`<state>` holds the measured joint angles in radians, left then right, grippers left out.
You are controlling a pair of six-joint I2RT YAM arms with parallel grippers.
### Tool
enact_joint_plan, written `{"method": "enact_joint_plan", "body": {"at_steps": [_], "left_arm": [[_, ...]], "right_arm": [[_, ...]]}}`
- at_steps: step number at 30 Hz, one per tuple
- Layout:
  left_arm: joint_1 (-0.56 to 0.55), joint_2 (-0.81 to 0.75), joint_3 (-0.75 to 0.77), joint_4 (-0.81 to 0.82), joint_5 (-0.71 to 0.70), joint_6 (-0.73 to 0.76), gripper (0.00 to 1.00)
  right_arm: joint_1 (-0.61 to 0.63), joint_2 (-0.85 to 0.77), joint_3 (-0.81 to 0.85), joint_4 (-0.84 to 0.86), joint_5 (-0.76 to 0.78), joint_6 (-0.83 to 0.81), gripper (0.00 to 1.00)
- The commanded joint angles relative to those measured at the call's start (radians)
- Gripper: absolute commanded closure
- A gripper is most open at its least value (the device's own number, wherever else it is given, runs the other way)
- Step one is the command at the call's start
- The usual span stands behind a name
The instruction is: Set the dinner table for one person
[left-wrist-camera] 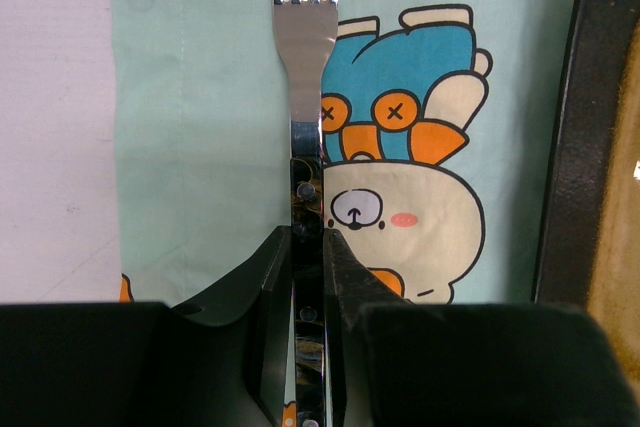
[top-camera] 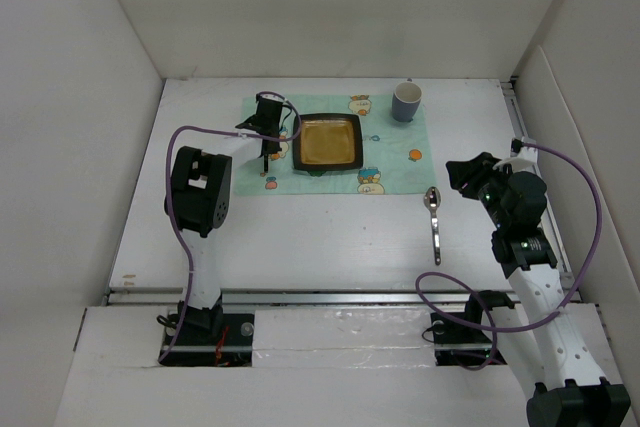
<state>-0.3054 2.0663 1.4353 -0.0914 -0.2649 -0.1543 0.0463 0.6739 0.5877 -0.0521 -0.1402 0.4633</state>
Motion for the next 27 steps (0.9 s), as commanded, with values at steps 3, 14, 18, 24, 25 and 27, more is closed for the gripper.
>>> {"method": "enact_joint_plan", "body": {"at_steps": [3, 14, 18, 24, 25, 27], "left_arm": [[0.003, 0.017, 0.068, -0.034, -0.016, 0.012, 0.95], [0.003, 0.003, 0.057, -0.025, -0.02, 0.024, 0.78], [0.003, -0.038, 0.054, -0.03, -0.042, 0.016, 0.77], [0.003, -0.302, 0.057, -0.019, 0.009, -0.073, 0.83], [0.003, -0.343, 0.048, -0.022, 0.021, -0.092, 0.85], [-0.041, -0.496, 0.018, -0.01, 0.059, -0.122, 0.96]], "right_arm": [[0.001, -0.02, 0.004, 0.038, -0.001, -0.017, 0.54], [0.001, -0.014, 0.003, 0.038, 0.005, -0.018, 0.54], [0.001, -0.004, 0.001, 0.043, 0.008, -0.014, 0.57], [0.001, 0.064, 0.017, 0.009, -0.004, -0.02, 1.0], [0.001, 0.075, 0.02, -0.005, -0.006, -0.021, 1.0], [0.001, 0.092, 0.017, -0.046, -0.007, -0.022, 1.0]]}}
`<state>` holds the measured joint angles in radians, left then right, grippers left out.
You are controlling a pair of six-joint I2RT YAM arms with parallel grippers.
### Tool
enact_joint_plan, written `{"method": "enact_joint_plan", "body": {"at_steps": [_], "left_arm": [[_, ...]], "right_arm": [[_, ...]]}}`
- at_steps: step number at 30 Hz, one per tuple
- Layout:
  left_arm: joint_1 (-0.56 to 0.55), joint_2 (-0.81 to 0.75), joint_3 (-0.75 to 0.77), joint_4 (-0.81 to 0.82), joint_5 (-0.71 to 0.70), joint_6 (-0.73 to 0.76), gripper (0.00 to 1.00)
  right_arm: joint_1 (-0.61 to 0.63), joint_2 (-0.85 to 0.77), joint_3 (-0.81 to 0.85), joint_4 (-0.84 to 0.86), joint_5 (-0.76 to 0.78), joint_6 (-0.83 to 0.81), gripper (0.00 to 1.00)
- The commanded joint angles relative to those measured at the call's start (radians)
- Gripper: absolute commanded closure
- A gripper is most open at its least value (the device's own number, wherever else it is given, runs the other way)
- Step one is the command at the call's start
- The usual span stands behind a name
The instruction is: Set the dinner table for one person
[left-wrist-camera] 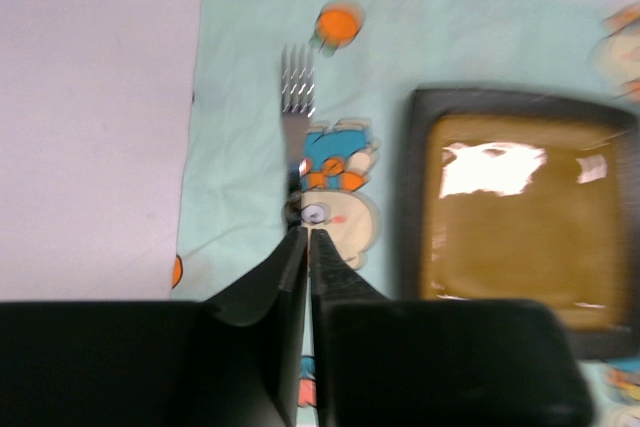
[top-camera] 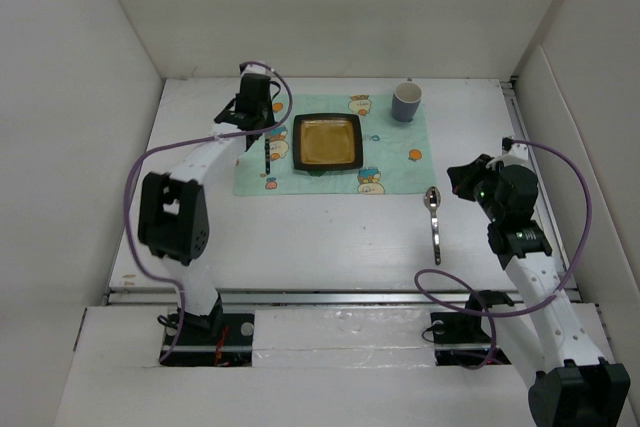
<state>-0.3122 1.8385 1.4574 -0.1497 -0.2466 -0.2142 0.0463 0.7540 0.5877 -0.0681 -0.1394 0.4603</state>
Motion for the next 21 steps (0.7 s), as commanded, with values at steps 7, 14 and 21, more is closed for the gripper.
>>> {"method": "enact_joint_plan", "body": {"at_steps": [7, 14, 21], "left_arm": [[-0.067, -0.827, -0.414, 0.144, 0.357, -0.238, 1.0], [-0.076, -1.181, -0.56, -0.019, 0.524, -0.171, 0.87], [-0.086, -1.426, -0.666, -0.057, 0.469, -0.097, 0.73]], "right_arm": [[0.001, -0.03, -0.106, -0.107, -0.006, -0.002, 1.0], [-0.016, 0.112, -0.068, -0.214, 0.02, 0.043, 0.83], [-0.037, 0.3, -0.003, -0.329, 0.054, 0.064, 0.47]]}}
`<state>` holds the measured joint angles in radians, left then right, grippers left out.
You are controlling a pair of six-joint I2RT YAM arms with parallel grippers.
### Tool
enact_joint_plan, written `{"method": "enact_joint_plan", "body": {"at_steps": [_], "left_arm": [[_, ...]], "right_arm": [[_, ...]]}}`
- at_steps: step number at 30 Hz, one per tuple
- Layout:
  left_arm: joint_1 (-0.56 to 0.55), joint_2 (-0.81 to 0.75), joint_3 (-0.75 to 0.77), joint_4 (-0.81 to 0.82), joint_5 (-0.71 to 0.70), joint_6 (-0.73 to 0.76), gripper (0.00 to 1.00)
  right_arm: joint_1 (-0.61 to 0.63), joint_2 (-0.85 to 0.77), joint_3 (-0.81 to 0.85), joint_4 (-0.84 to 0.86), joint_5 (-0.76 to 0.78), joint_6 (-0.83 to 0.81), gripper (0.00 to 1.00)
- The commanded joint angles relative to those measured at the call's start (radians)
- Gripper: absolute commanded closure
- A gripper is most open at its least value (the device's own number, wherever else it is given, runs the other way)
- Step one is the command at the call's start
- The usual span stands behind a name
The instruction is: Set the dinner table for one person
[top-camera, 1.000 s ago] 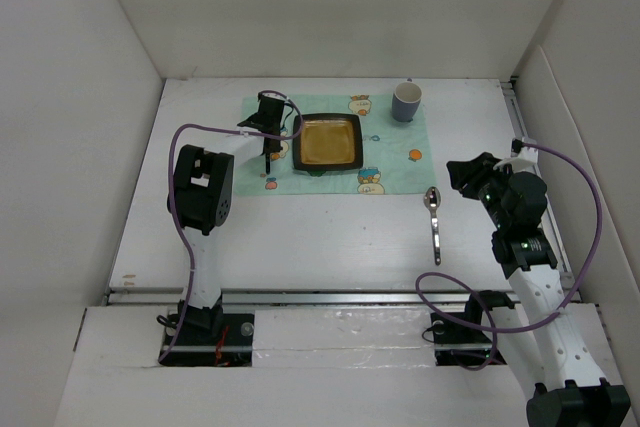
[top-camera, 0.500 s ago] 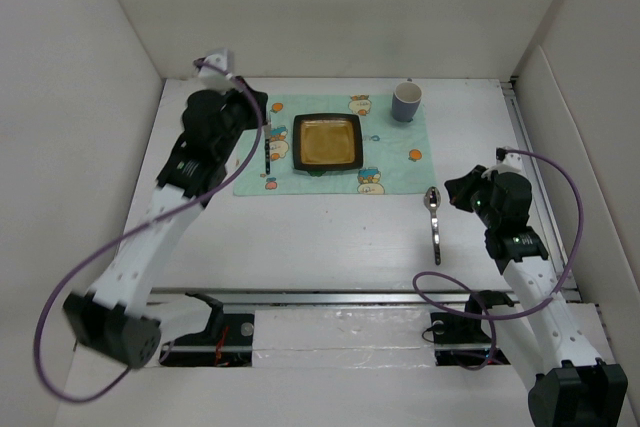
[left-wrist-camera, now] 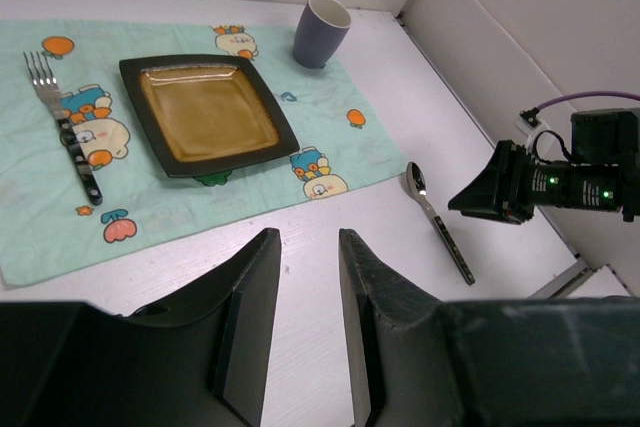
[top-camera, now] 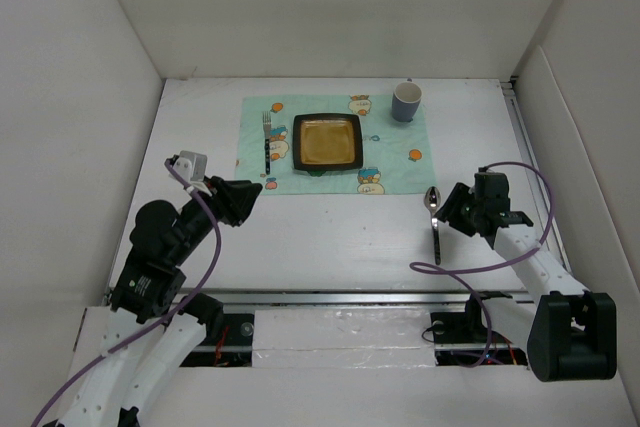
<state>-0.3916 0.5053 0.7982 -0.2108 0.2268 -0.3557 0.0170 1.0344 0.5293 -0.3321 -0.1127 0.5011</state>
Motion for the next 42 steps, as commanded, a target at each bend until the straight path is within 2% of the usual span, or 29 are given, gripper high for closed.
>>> {"method": "enact_joint_plan", "body": {"at_steps": [1, 4, 5, 8, 11, 15, 16, 17, 19, 21, 22, 23, 24, 28, 29, 30, 31, 33, 37, 42], "left_arm": [[-0.024, -0.117, -0.025, 0.004, -0.013, 0.046, 0.72], [-0.101, -0.175, -0.036, 0.002, -0.072, 0.061, 0.68], [-0.111, -0.189, -0.03, -0.005, -0.099, 0.064, 0.68], [-0.132, -0.227, -0.034, -0.001, -0.112, 0.066, 0.68], [-0.151, -0.244, -0.034, -0.018, -0.145, 0.064, 0.67], [-0.161, -0.252, -0.034, -0.019, -0.142, 0.063, 0.67], [-0.161, -0.252, -0.033, -0.021, -0.142, 0.063, 0.67], [-0.161, -0.26, -0.033, -0.021, -0.144, 0.064, 0.67], [-0.17, -0.267, -0.034, -0.025, -0.149, 0.064, 0.67], [-0.17, -0.284, -0.034, -0.029, -0.164, 0.064, 0.67], [-0.17, -0.289, -0.034, -0.029, -0.168, 0.064, 0.67], [-0.17, -0.298, -0.034, -0.032, -0.173, 0.064, 0.67], [-0.179, -0.3, -0.034, -0.03, -0.176, 0.063, 0.67], [-0.179, -0.297, -0.037, -0.03, -0.181, 0.061, 0.67], [-0.179, -0.286, -0.037, -0.029, -0.182, 0.063, 0.67], [-0.179, -0.274, -0.037, -0.032, -0.188, 0.061, 0.67], [-0.179, -0.274, -0.037, -0.035, -0.188, 0.061, 0.67], [-0.179, -0.263, -0.037, -0.033, -0.193, 0.061, 0.67], [-0.179, -0.238, -0.043, -0.033, -0.193, 0.06, 0.67], [-0.179, -0.185, -0.047, -0.029, -0.213, 0.058, 0.66]], "right_arm": [[-0.008, 0.032, 0.066, -0.076, 0.01, 0.027, 0.46], [-0.008, 0.073, 0.118, -0.177, 0.062, 0.034, 0.44], [-0.008, 0.081, 0.124, -0.189, 0.083, 0.033, 0.4], [0.03, 0.156, 0.132, -0.197, 0.068, 0.037, 0.39], [0.105, 0.252, 0.149, -0.226, 0.106, 0.06, 0.39], [0.162, 0.332, 0.178, -0.232, 0.157, 0.096, 0.44], [0.173, 0.346, 0.185, -0.24, 0.168, 0.102, 0.48], [0.199, 0.371, 0.198, -0.249, 0.182, 0.114, 0.57], [0.224, 0.406, 0.213, -0.272, 0.197, 0.128, 0.63], [0.256, 0.443, 0.238, -0.315, 0.232, 0.149, 0.73], [0.293, 0.453, 0.26, -0.326, 0.246, 0.158, 0.8], [0.308, 0.463, 0.271, -0.343, 0.26, 0.172, 0.95], [0.322, 0.478, 0.281, -0.375, 0.268, 0.178, 1.0], [0.406, 0.419, 0.357, -0.444, 0.336, 0.195, 1.0], [0.417, 0.391, 0.382, -0.455, 0.397, 0.194, 1.0], [0.434, 0.328, 0.435, -0.469, 0.444, 0.153, 1.0], [0.434, 0.328, 0.436, -0.469, 0.444, 0.152, 1.0], [0.443, 0.322, 0.55, -0.452, 0.446, 0.09, 1.0], [0.497, 0.455, 0.779, -0.472, 0.407, 0.002, 1.0], [0.508, 0.705, 0.912, -0.3, 0.381, -0.11, 1.0]]}}
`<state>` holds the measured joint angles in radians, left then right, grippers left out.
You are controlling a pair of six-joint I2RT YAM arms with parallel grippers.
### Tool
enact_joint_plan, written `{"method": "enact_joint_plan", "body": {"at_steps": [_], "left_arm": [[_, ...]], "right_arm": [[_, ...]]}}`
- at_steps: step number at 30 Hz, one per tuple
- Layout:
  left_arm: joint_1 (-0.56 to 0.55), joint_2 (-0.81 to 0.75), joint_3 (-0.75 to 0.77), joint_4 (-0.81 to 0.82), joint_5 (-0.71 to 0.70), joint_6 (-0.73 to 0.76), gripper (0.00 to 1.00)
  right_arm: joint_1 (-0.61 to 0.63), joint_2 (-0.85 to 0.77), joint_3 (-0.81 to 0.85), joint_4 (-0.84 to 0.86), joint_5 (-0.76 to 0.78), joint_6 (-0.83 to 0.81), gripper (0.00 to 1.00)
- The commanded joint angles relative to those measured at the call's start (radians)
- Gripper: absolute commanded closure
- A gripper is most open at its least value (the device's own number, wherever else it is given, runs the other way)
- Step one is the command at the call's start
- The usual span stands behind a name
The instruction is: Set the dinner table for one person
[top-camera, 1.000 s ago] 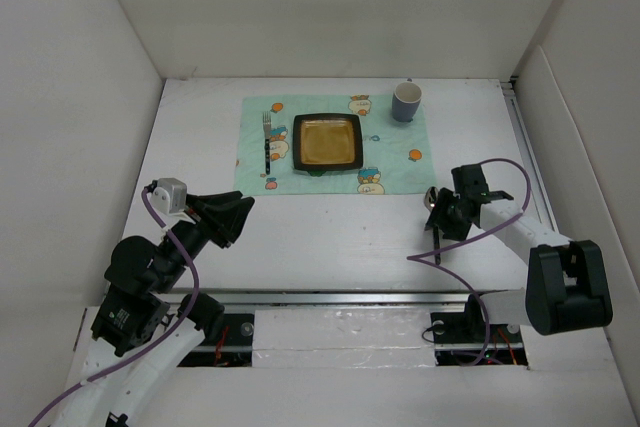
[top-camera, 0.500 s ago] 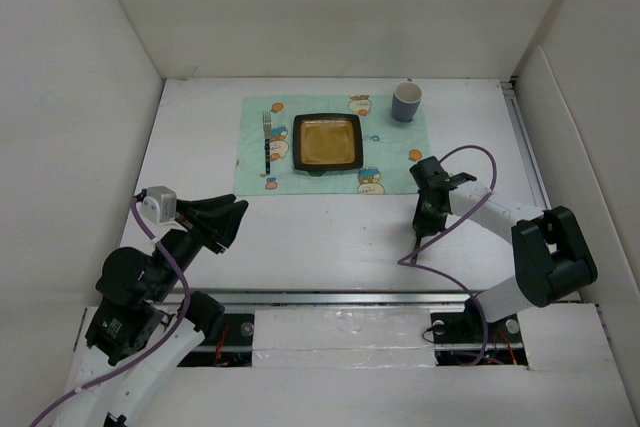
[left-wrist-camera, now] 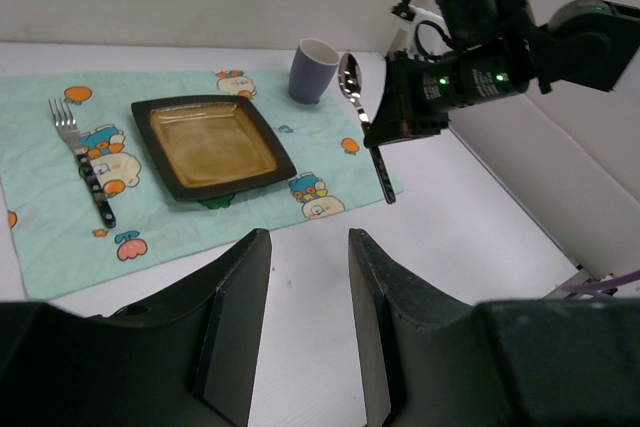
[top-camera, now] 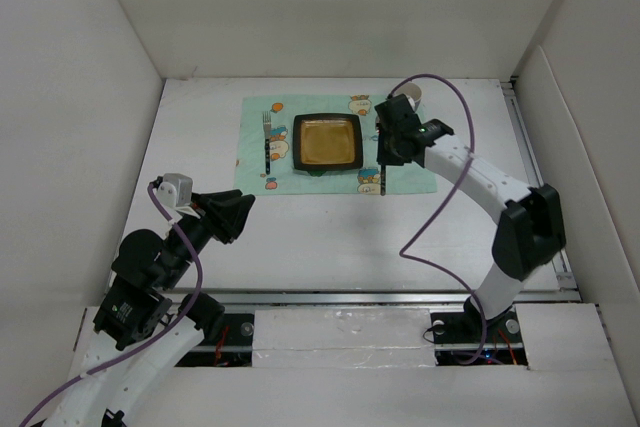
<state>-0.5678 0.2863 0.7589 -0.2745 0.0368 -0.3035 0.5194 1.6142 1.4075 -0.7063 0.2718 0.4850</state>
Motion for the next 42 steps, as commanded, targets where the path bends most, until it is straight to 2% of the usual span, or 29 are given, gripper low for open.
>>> {"method": "enact_joint_plan", "body": {"at_steps": [1, 3, 5, 15, 22, 25, 34, 35, 37, 38, 40, 41, 42], "left_arm": [[-0.003, 0.04, -0.007, 0.032, -0.026, 0.003, 0.66], [-0.003, 0.059, -0.01, 0.032, -0.059, 0.0, 0.65], [-0.003, 0.086, -0.013, 0.035, -0.093, -0.002, 0.64], [0.012, 0.162, -0.009, 0.035, -0.101, 0.001, 0.64], [0.042, 0.185, -0.009, 0.047, -0.074, 0.004, 0.64], [0.042, 0.189, -0.01, 0.043, -0.08, 0.004, 0.64], [0.042, 0.191, -0.01, 0.052, -0.075, 0.006, 0.64], [0.042, 0.192, -0.01, 0.051, -0.08, 0.004, 0.64], [0.042, 0.192, -0.01, 0.046, -0.077, 0.004, 0.64], [0.042, 0.191, -0.01, 0.047, -0.078, 0.004, 0.64], [0.042, 0.189, -0.01, 0.05, -0.087, 0.004, 0.64], [0.042, 0.192, -0.01, 0.047, -0.09, 0.004, 0.64], [0.042, 0.192, -0.01, 0.046, -0.092, 0.003, 0.63]], "right_arm": [[-0.007, 0.157, 0.085, 0.089, -0.017, -0.105, 1.0], [-0.019, 0.247, 0.137, 0.126, -0.066, -0.138, 1.0], [-0.051, 0.379, 0.308, 0.101, -0.116, -0.167, 1.0], [-0.144, 0.585, 0.51, 0.079, -0.144, -0.204, 1.0], [-0.176, 0.7, 0.686, -0.008, -0.161, -0.22, 1.0], [-0.176, 0.734, 0.706, -0.018, -0.115, -0.226, 1.0], [-0.194, 0.759, 0.685, -0.002, -0.117, -0.217, 1.0], [-0.194, 0.765, 0.689, -0.002, -0.115, -0.217, 0.93], [-0.194, 0.77, 0.702, -0.01, -0.109, -0.214, 0.85], [-0.194, 0.765, 0.7, -0.013, -0.108, -0.21, 0.77], [-0.194, 0.741, 0.671, 0.002, -0.105, -0.21, 0.7], [-0.194, 0.728, 0.657, 0.017, -0.105, -0.21, 0.62], [-0.194, 0.705, 0.651, 0.027, -0.106, -0.21, 0.6]]}}
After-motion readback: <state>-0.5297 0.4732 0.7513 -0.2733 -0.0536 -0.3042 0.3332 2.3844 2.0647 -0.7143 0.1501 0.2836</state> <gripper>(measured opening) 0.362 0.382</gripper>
